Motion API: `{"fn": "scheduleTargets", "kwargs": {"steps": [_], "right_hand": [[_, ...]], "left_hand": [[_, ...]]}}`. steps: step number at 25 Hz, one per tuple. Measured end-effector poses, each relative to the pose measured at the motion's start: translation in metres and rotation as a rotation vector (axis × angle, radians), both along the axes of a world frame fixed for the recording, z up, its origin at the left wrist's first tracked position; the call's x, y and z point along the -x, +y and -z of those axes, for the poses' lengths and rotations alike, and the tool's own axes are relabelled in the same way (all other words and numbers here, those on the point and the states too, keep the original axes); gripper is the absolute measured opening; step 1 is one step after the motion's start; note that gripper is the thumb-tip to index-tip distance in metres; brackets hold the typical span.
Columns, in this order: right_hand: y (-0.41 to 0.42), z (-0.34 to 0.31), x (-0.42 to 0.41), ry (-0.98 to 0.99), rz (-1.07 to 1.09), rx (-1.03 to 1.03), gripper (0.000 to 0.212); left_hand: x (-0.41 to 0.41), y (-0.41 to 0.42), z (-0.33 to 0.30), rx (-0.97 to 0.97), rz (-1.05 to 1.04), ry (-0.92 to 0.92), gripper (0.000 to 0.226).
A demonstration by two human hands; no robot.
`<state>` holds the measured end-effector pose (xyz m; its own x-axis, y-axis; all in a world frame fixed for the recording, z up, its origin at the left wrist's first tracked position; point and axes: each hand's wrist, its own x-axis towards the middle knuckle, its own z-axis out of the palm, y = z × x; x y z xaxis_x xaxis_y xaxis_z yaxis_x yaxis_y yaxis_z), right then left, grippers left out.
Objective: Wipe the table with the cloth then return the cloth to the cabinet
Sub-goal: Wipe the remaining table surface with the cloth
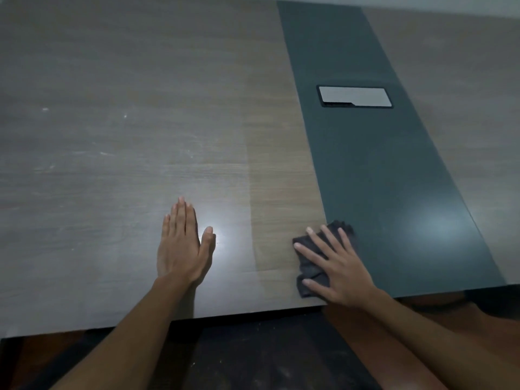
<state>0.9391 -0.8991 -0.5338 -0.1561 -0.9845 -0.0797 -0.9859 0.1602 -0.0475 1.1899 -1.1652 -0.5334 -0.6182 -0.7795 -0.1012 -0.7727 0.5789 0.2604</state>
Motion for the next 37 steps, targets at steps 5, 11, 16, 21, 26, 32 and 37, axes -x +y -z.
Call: {"fn": "scheduleTargets", "kwargs": {"steps": [5,11,16,21,26,32,37], "right_hand": [[-0.047,0.0,-0.03,-0.008,0.123,0.011,0.075],[-0.105,0.009,-0.114,-0.047,-0.288,0.068,0.075],[-0.038,-0.002,-0.04,-0.026,-0.352,0.036,0.075],[-0.038,-0.001,-0.026,-0.001,-0.179,0.002,0.077],[-0.086,0.004,-0.085,-0.009,-0.283,0.039,0.078],[-0.109,0.016,-0.156,-0.058,-0.233,0.101,0.078],[-0.143,0.01,-0.134,-0.036,-0.087,0.071,0.078]], "left_hand": [[-0.032,-0.009,0.001,0.005,-0.03,-0.001,0.078],[-0.048,-0.018,0.012,0.022,-0.043,-0.021,0.08],[-0.047,-0.017,0.012,0.007,-0.046,-0.008,0.081],[-0.047,-0.016,0.011,0.005,-0.059,0.007,0.078],[-0.05,-0.017,0.011,0.007,-0.06,0.001,0.077],[-0.051,-0.016,0.009,-0.015,-0.045,0.007,0.076],[-0.051,-0.027,0.004,-0.089,-0.012,0.067,0.078]]}}
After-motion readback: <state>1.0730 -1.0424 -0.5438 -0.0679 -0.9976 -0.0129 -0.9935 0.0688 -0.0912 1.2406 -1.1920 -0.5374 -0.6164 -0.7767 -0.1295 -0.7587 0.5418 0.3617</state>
